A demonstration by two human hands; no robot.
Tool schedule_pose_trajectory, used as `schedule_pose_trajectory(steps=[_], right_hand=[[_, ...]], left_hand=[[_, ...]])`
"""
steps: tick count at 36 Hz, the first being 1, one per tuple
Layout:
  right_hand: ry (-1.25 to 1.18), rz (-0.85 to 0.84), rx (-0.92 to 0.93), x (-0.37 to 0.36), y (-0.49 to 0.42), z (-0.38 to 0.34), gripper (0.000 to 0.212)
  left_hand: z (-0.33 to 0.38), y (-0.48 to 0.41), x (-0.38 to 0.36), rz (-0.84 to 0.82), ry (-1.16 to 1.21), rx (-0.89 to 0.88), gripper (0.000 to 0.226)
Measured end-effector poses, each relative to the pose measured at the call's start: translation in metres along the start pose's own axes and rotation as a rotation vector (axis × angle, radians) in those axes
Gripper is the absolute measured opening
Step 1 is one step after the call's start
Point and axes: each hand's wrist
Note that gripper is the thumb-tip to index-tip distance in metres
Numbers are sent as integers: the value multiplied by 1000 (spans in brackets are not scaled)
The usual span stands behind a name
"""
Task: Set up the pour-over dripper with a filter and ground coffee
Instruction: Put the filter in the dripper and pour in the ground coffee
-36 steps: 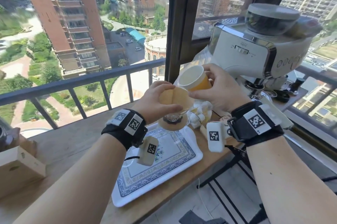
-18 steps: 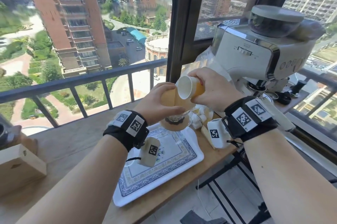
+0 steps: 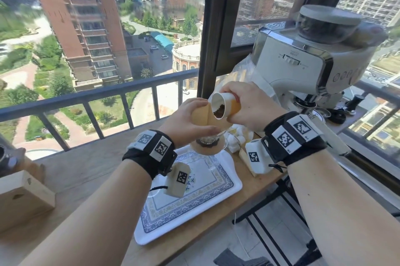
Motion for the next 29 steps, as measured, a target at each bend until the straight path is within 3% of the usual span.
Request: schedule_pose_trajectory(steps=[19,26,29], right_hand=[[32,41,37,-1,-3,-7,42],[67,14,24,-5,-5,-3,57],[59,20,35,-5,-4,-2,51]], left_hand=[[4,-1,4,-3,-2,-2,90],[4,-2,5,-2,-27,-12,96],[4,-2,4,-5,-38,-8,103]])
Point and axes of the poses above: each hand's wrist, its own y-axis away from the middle knuckle, its own x-axis out of the back of the hand, z = x × y, and after that the axes turned 5 degrees about z, right-handed
